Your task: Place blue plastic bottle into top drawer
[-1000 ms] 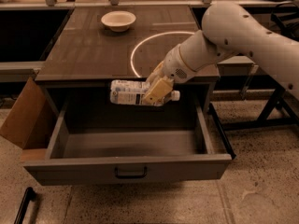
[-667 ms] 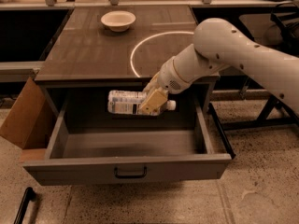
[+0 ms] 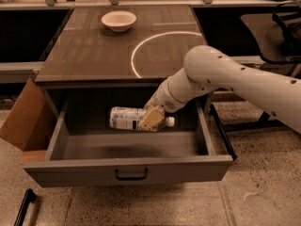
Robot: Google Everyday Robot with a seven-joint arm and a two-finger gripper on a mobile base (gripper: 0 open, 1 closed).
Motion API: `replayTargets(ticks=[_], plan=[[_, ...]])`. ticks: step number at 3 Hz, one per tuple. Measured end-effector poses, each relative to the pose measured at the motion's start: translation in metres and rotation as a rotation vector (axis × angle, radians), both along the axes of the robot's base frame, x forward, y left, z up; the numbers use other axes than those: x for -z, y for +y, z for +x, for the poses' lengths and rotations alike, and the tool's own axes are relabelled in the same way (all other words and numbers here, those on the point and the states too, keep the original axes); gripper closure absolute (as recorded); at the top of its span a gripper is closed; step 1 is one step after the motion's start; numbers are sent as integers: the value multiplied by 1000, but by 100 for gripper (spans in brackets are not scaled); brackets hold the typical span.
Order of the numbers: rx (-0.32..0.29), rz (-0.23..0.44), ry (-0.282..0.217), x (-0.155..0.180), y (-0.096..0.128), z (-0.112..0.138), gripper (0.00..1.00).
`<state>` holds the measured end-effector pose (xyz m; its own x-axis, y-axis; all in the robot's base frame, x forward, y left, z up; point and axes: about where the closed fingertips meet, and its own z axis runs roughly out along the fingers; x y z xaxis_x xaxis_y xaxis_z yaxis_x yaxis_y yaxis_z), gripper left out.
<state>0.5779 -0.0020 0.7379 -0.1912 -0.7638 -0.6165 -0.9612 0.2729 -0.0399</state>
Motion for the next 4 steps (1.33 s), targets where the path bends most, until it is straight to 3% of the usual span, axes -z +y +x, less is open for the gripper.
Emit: replayTargets(ticks=[1, 4], plan=[[26, 7, 34, 34, 2, -1, 100], [40, 9, 90, 80, 9, 3, 100]])
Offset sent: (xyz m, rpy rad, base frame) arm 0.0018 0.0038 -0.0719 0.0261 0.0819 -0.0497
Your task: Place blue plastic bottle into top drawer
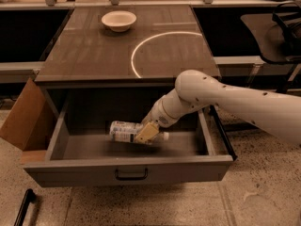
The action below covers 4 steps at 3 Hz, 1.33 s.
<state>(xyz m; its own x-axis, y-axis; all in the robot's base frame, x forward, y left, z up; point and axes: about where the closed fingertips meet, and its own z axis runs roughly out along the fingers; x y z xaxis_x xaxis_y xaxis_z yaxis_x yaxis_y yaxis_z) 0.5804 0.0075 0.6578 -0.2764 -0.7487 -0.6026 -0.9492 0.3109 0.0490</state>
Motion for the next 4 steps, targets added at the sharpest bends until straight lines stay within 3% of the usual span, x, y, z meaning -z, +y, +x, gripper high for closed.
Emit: replayTargets(ticks=[1, 4], plan=[[6, 0, -3, 8, 2, 2, 82], [14, -25, -9, 18, 0, 6, 12]])
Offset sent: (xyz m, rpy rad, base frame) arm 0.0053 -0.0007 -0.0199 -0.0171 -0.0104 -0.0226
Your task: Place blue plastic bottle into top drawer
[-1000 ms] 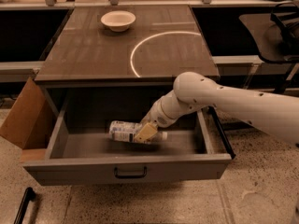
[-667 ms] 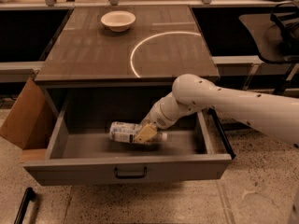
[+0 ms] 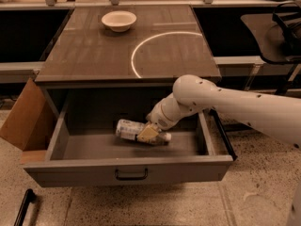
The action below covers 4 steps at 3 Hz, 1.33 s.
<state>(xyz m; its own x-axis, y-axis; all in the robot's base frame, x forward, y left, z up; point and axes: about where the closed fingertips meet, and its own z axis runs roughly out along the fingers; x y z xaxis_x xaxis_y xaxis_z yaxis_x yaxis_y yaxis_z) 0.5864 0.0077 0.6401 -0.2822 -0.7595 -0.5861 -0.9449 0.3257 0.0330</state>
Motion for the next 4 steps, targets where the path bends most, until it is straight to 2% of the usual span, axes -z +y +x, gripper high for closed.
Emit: replayTargets(ticks=[1, 4], plan=[[13, 13, -15, -15, -13, -1, 0], [58, 132, -131, -116, -75, -28, 0]])
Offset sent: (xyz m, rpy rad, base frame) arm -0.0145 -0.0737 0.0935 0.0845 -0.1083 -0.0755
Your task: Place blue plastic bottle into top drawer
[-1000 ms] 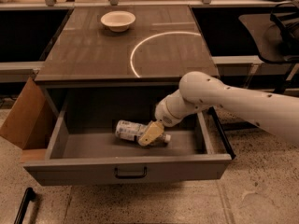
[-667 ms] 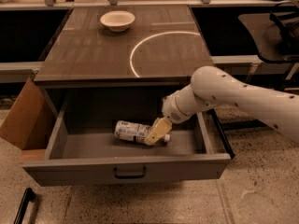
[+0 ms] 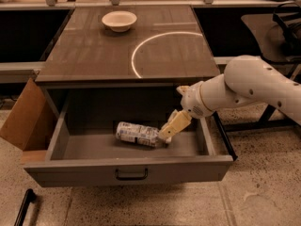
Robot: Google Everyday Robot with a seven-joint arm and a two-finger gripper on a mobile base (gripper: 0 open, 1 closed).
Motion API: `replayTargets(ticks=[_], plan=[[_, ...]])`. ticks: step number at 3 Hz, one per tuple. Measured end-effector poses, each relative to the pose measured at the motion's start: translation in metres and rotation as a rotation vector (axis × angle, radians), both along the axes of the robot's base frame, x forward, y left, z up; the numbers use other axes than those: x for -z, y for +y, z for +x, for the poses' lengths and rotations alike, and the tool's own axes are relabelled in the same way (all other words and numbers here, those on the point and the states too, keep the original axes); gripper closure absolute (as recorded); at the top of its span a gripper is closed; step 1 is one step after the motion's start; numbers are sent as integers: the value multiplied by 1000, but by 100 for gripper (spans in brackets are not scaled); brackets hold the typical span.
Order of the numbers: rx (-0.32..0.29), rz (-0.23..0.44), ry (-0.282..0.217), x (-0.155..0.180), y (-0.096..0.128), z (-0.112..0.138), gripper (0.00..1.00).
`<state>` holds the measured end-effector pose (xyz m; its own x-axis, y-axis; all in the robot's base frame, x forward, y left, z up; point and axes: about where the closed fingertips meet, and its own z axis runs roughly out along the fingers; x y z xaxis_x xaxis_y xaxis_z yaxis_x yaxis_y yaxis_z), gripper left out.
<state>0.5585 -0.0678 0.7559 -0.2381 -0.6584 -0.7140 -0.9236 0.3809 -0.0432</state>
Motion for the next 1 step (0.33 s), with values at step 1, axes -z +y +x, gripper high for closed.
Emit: replayTargets(ticks=[1], plan=[[0, 0, 0, 0, 0, 0, 0]])
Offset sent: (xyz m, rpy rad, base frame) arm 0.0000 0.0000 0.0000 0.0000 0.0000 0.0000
